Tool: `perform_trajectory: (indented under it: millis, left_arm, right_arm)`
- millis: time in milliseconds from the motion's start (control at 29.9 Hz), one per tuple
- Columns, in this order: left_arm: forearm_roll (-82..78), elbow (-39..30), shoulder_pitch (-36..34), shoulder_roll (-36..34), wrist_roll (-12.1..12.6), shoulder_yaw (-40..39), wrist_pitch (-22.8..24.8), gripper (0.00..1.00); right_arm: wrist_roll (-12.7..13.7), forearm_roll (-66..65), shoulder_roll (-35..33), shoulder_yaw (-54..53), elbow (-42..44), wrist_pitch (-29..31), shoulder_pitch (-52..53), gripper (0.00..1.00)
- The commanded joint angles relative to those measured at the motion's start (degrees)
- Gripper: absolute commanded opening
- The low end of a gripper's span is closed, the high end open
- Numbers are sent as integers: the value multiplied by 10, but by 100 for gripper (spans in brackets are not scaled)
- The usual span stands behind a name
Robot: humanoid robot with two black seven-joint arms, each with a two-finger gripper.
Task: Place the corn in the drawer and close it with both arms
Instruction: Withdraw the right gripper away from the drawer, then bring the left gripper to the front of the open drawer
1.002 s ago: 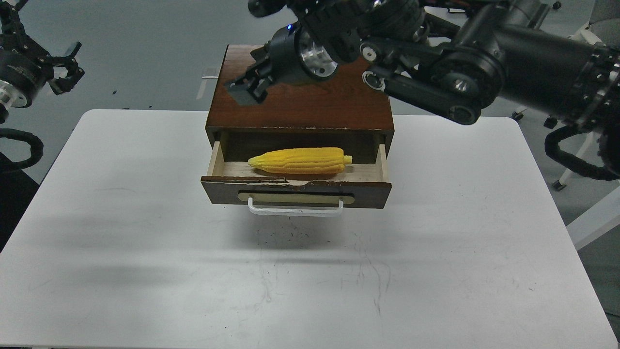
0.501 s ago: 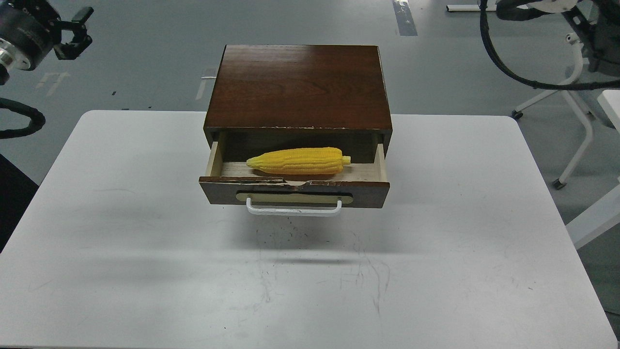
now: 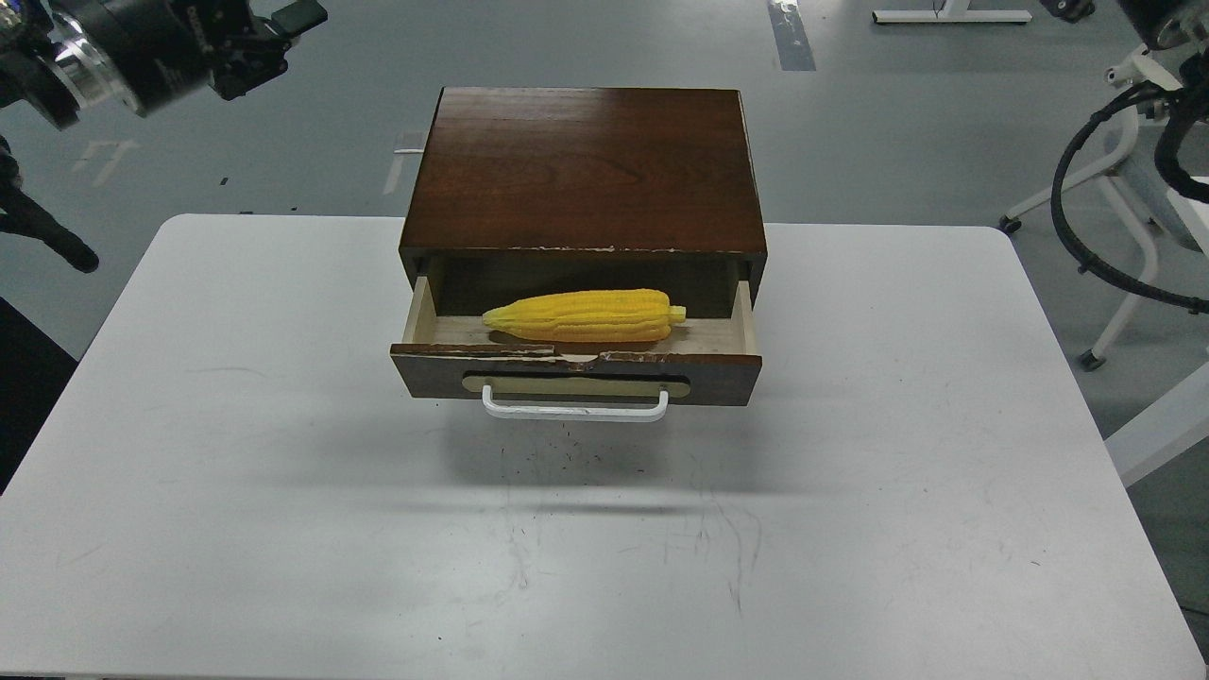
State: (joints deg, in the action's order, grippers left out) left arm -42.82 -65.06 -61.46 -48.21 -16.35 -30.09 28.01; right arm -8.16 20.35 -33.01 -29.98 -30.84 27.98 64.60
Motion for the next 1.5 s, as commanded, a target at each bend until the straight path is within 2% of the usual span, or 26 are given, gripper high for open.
perform_trajectory:
  millis: [0,267,668,802,902,1002,1169,1470]
  left_arm:
    - [-89,-58,5,-11,0,1,0,91]
    - [-247,-191,86,-28,0,1,0,91]
    - [-320,-282,93,-30,1,11,0,91]
    - [-329,-327,94,-52,1,30,0,91]
    - [-329,-342,94,-65,1,46,0,90]
    - [-329,-349,96,-72,1,82,0,85]
    - [-338,-350,98,-72,1,95,0,79]
    - [-339,-350,111,-73,1,103,0,78]
  right_arm:
    - [0,19,4,-17,3,0,-38,100]
    - [3,53,11,-19,27,0,-96,100]
    - [6,77,19,-39,33,0,-98,100]
    - [6,77,20,-39,33,0,-98,100]
    - [6,77,20,-39,33,0,-98,100]
    - [6,76,20,-39,34,0,-99,100]
    - [6,76,20,-38,34,0,-100,100]
    - [-1,75,41,-36,40,0,-106,100]
